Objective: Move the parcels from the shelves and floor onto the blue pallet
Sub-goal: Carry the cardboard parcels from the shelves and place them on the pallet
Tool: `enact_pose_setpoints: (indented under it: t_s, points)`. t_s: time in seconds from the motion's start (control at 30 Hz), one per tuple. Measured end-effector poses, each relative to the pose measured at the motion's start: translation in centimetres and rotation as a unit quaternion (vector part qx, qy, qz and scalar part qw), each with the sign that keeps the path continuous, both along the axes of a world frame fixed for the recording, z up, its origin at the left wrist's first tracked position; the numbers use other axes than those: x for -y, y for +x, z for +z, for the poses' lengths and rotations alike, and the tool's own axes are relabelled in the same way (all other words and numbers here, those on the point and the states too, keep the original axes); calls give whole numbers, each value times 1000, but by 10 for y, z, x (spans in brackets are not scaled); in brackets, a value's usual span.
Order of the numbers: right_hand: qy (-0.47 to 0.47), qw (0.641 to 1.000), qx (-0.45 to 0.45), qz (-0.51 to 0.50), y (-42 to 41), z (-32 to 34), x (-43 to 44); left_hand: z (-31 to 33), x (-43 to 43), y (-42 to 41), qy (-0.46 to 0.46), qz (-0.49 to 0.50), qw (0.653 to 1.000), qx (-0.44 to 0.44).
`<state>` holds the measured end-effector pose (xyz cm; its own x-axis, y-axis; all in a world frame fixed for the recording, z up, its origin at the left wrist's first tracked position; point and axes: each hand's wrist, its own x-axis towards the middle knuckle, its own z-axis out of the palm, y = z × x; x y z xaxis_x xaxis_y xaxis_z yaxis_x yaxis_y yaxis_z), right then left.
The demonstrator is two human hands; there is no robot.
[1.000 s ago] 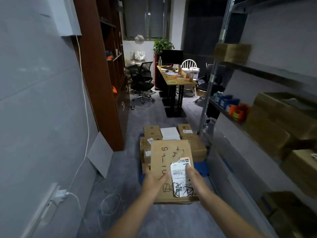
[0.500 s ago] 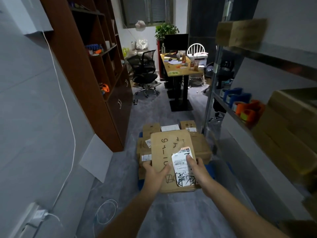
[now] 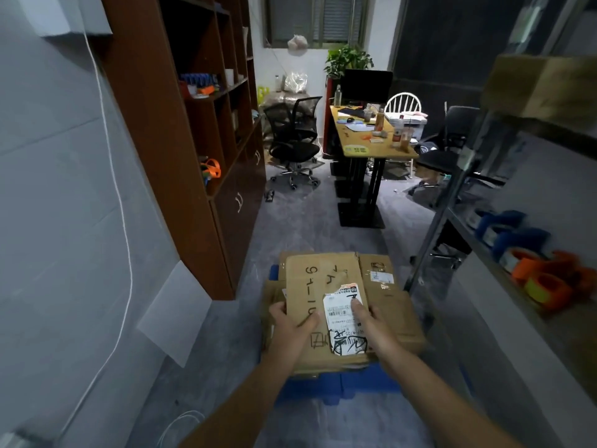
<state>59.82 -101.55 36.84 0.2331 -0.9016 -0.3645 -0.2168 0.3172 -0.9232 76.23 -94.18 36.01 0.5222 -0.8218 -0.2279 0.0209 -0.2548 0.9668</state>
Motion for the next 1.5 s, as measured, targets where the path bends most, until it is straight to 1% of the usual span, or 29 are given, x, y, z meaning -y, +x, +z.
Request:
enact_pose_setpoints:
  t_s: [0.13, 0.27, 0.47, 0.57, 0.67, 0.77, 0.9, 1.1, 1.27, 1.4, 1.5]
  points:
    - [12, 1000, 0, 22, 57, 1, 55, 2, 55, 61, -4, 12, 1000, -7]
    - [-3, 1000, 4, 1, 95, 5, 95, 5, 102, 103, -2, 15, 1000, 13]
    - [0, 1000, 6, 1, 121, 1, 148, -3, 154, 127, 18, 2, 1000, 23]
    - [5, 1000, 1, 7, 130, -1, 183, -3, 188, 135, 15, 2, 1000, 6]
    - [1, 1000, 3, 7, 136, 5, 232, 9, 232, 141, 4, -12, 1000, 15]
    - [-33, 999, 11, 0, 143, 21, 293, 29, 295, 150, -22, -29, 999, 10]
    - [-23, 999, 42, 5, 155, 28, 366, 42, 364, 157, -34, -6, 999, -6]
    - [6, 999, 48, 23, 178, 10, 431, 18, 426, 176, -9, 17, 1000, -19]
    - [22, 999, 34, 8, 217, -21, 472, -11, 469, 217, 36, 22, 999, 7]
    - [56, 998, 35, -7, 260, -48, 510, -40, 512, 264, 54, -2, 998, 24]
    - [67, 996, 43, -36, 290, -72, 536, -66, 551, 298, 68, -48, 996, 32]
